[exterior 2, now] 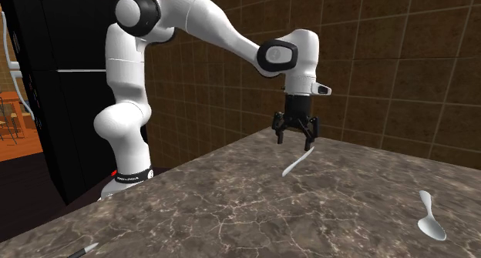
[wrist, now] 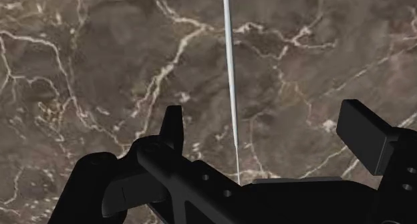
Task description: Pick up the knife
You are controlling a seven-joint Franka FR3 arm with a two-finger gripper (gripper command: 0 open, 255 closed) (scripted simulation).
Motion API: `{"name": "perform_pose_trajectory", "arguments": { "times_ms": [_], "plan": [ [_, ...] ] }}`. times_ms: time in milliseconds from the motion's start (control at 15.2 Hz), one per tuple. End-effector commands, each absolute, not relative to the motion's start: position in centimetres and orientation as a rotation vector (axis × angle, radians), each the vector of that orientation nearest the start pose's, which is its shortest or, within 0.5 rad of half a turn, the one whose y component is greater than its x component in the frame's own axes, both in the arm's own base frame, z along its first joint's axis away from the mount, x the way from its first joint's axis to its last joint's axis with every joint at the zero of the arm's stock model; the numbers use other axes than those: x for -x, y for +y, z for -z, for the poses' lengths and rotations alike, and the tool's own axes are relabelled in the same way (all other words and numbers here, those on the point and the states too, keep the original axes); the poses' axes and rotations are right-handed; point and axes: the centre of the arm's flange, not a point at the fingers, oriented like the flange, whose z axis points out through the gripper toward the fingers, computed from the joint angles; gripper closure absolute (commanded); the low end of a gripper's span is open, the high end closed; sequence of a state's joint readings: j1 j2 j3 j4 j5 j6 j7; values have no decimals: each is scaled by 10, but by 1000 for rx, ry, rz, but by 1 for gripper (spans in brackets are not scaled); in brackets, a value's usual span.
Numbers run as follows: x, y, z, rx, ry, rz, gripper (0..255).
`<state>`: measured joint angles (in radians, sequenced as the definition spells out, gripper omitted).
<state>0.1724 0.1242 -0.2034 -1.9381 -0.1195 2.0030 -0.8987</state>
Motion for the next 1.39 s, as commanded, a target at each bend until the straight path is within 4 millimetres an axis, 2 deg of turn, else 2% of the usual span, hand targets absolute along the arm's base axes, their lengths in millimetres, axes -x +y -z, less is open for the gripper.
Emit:
{"name": "perform_pose_trajectory", "arguments": {
  "times_ms": [0, 462, 594, 660, 1254, 1320],
  "plan": [
    [-596, -15, -412, 2859, -1516, -170, 0],
    [-596, -15, -372, 2859, -1516, -170, 0],
    [-596, -15, -372, 2859, -1515, -170, 0],
    [-595, -14, -372, 2859, -1516, -170, 255],
    [-596, -15, -372, 2859, -1516, -170, 255],
    [-596, -15, -377, 2859, -1515, -170, 255]
  ]
}}
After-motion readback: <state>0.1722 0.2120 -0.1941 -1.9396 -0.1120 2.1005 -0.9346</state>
